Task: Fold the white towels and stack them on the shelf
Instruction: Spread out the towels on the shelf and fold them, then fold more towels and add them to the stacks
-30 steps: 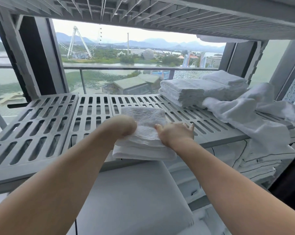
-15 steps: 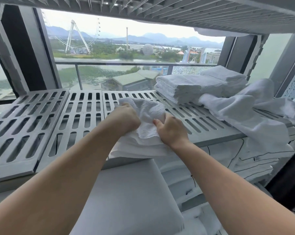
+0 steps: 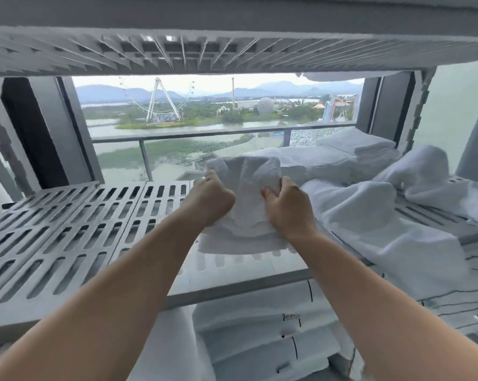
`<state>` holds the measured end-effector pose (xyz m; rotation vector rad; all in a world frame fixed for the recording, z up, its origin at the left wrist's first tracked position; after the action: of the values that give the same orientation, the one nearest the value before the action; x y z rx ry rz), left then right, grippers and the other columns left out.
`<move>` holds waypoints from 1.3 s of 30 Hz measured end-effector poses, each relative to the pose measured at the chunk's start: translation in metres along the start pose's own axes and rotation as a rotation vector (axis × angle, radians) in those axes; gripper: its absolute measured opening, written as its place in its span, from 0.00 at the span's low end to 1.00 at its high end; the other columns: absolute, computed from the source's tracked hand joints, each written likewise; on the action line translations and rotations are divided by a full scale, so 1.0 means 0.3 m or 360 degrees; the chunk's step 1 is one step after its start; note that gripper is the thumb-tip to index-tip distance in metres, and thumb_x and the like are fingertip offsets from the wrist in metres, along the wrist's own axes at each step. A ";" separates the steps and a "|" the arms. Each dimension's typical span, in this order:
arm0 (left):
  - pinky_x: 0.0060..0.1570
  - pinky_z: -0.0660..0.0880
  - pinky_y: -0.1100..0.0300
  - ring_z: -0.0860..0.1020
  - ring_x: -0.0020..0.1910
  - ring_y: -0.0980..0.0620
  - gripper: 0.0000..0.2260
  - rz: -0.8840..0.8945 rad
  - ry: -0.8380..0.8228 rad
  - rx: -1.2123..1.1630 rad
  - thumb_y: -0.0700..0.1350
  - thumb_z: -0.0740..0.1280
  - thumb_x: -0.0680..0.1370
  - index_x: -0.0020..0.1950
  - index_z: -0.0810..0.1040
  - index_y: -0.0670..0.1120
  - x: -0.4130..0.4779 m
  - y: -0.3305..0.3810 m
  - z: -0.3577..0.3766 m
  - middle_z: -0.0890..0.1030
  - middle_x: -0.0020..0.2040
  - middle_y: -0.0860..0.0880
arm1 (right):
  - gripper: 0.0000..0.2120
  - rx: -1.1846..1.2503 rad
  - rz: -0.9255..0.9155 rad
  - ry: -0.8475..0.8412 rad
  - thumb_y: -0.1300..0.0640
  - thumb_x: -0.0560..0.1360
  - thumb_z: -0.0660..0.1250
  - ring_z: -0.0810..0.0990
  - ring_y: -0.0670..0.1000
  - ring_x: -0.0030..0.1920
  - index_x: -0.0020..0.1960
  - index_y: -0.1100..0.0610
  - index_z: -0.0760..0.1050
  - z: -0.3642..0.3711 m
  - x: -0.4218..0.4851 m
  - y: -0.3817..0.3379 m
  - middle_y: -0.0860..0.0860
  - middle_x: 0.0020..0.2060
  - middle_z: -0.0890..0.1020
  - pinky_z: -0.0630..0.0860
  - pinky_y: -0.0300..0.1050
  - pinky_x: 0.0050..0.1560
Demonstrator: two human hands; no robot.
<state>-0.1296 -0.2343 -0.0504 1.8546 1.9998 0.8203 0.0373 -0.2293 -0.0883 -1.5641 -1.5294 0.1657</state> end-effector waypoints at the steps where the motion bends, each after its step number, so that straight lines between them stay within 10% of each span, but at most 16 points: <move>1: 0.58 0.67 0.54 0.71 0.66 0.36 0.27 -0.0014 0.0009 -0.0033 0.38 0.58 0.74 0.74 0.61 0.37 0.011 0.030 0.018 0.70 0.68 0.33 | 0.17 0.0028 -0.0007 0.0001 0.50 0.79 0.66 0.79 0.64 0.55 0.59 0.62 0.73 -0.018 0.026 0.025 0.62 0.53 0.83 0.70 0.49 0.49; 7: 0.56 0.68 0.56 0.72 0.64 0.40 0.36 -0.0003 0.0079 -0.0278 0.39 0.59 0.71 0.80 0.56 0.48 0.035 0.132 0.135 0.70 0.71 0.38 | 0.11 0.0153 -0.0004 -0.0034 0.57 0.78 0.63 0.79 0.64 0.55 0.55 0.64 0.74 -0.074 0.120 0.138 0.64 0.52 0.82 0.69 0.50 0.50; 11: 0.39 0.69 0.60 0.77 0.45 0.49 0.34 0.0171 0.0251 -0.0356 0.39 0.63 0.71 0.76 0.63 0.56 0.067 0.149 0.163 0.75 0.67 0.43 | 0.07 0.0240 -0.0052 0.0036 0.60 0.78 0.60 0.79 0.63 0.52 0.53 0.62 0.73 -0.079 0.169 0.168 0.63 0.49 0.82 0.64 0.47 0.45; 16: 0.54 0.75 0.50 0.78 0.55 0.41 0.29 0.0291 0.0426 -0.0414 0.39 0.65 0.70 0.70 0.67 0.57 0.156 0.159 0.146 0.74 0.67 0.44 | 0.07 0.0308 -0.0091 0.0086 0.60 0.79 0.58 0.79 0.63 0.50 0.51 0.62 0.73 -0.060 0.267 0.140 0.62 0.47 0.82 0.66 0.48 0.44; 25: 0.30 0.72 0.57 0.74 0.28 0.51 0.29 0.0262 0.0212 -0.0996 0.43 0.64 0.68 0.69 0.73 0.57 0.344 0.179 0.172 0.81 0.55 0.45 | 0.11 0.0202 0.0029 0.0184 0.60 0.77 0.60 0.79 0.62 0.51 0.54 0.63 0.77 -0.049 0.479 0.166 0.61 0.49 0.83 0.67 0.45 0.44; 39: 0.48 0.81 0.38 0.84 0.43 0.42 0.24 0.0165 0.0436 -0.1273 0.43 0.68 0.73 0.69 0.75 0.53 0.574 0.314 0.245 0.81 0.61 0.44 | 0.18 0.0398 0.0081 0.0099 0.60 0.75 0.66 0.79 0.58 0.59 0.64 0.58 0.73 -0.028 0.864 0.255 0.56 0.56 0.82 0.66 0.40 0.50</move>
<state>-0.0333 -0.0499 -0.0257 1.4156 1.3672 1.6705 0.1556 0.0007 -0.0096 -1.3972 -1.3645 0.3214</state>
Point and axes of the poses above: each hand's wrist, its own x-axis towards the middle knuckle, its own z-axis out of the palm, y = z × x, the point moved 1 cm from there along x, towards the middle knuckle
